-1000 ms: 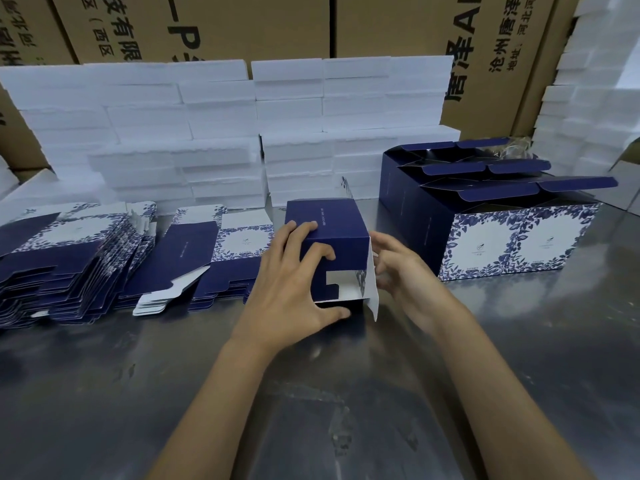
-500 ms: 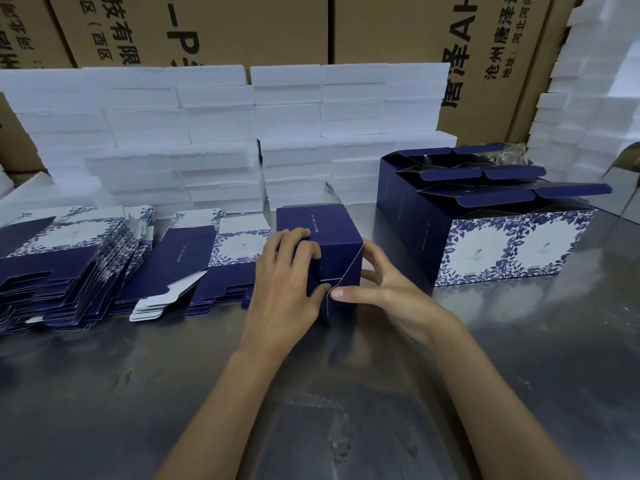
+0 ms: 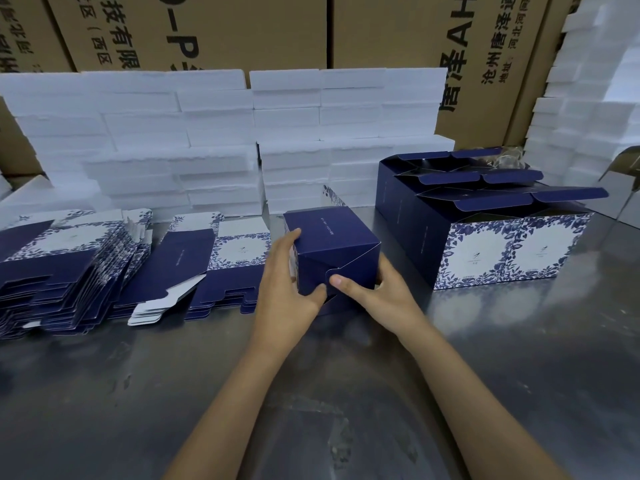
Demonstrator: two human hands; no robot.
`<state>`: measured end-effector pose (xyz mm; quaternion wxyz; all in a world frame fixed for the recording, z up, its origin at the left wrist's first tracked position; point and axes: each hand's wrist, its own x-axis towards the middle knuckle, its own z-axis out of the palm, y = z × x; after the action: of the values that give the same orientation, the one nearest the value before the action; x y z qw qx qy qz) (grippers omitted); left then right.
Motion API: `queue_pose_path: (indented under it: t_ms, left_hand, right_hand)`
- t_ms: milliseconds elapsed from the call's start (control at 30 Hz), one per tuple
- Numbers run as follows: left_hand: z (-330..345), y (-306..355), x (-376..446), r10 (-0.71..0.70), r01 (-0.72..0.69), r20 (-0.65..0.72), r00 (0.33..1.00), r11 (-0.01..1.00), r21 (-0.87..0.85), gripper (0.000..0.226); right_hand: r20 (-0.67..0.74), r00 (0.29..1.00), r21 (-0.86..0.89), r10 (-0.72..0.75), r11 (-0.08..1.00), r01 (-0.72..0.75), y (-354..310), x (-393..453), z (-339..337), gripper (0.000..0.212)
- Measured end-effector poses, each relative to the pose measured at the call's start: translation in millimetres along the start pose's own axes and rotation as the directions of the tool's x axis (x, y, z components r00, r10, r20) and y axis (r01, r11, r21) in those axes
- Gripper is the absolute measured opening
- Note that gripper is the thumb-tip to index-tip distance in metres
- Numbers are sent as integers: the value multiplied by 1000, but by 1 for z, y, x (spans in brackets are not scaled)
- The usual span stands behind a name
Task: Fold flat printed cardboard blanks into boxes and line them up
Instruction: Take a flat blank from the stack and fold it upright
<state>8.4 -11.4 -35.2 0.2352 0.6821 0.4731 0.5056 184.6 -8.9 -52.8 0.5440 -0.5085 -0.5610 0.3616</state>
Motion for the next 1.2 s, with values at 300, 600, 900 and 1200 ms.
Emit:
queue_pose_path:
  t_ms: [300,600,900,1200]
  left_hand:
    - [6,0,-4,-21,21,16,1000,999,-25,83]
    - [7,0,-4,-14,14,19,1000,1000,-14,84]
    - [5,6,-3,-34,35,8,999,995,-90,77]
    - [0,-4,9,-408,388,11,913,860,-332,49]
  right_hand:
    - [-177,984,-158,-19,987,-9,-1,0,2,33]
    - [-270,962,-225,-44,974,-19,-3,-1,6,27]
    - [-157,988,-130,6,991,-27,-8,-4,4,43]
    - [-125,979,129,158,981,-142,-31,-7,-2,52]
